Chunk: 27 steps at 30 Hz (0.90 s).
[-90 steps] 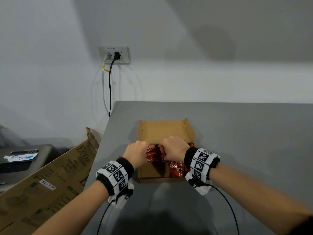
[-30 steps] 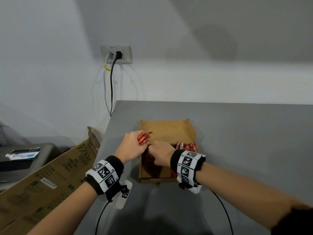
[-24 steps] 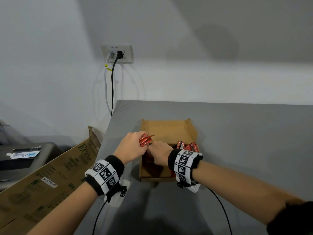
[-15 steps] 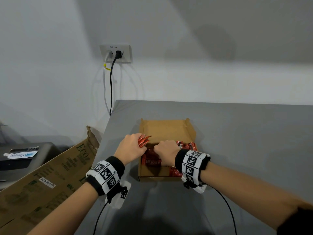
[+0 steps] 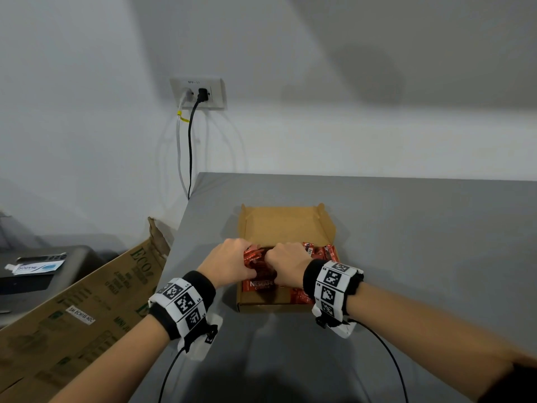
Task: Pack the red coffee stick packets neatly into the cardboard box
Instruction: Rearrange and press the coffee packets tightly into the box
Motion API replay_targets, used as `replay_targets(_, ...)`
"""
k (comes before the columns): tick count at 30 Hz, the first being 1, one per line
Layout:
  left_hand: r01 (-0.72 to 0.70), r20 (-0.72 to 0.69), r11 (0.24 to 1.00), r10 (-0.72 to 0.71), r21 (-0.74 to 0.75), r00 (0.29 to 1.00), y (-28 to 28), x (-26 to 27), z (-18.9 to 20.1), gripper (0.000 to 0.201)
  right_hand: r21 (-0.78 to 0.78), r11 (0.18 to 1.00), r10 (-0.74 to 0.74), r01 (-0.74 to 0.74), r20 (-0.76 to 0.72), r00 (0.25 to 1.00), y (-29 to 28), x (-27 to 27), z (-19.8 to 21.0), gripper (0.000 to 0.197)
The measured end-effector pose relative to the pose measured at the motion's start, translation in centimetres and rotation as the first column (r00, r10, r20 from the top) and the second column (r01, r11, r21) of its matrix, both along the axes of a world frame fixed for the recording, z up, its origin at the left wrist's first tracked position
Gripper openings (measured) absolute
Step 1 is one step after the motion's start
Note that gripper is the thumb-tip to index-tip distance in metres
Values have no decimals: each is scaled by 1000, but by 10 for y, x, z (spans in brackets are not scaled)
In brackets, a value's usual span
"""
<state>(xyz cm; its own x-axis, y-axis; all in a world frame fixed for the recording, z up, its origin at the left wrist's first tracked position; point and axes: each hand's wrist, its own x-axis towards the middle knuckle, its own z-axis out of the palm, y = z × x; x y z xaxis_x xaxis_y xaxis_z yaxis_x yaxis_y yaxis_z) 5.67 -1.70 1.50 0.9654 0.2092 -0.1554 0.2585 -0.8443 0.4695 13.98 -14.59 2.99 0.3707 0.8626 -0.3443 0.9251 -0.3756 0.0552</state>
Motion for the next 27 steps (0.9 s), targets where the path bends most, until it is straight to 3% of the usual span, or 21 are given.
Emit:
replay_targets(7,54,-81,992,-45,116,996,-3,2,-8,31,-53,999,-8,6,-24,1000,2,-2,-1,38)
replay_targets(14,42,-75,997,-37,69,997,-2,4,-10,25,-88,996,-19,14,-53,998,4,-1,-3,49)
replay_targets(18,65,-77,995,-59,74,995,-3,3,-15,34,-93,995,-29,23,-66,997,3,0,-3,50)
replay_targets(27,151,-130,931,-113,331,985,-7,3,-18,41,-83,995,-53,46,-88,995,3,0,-6,50)
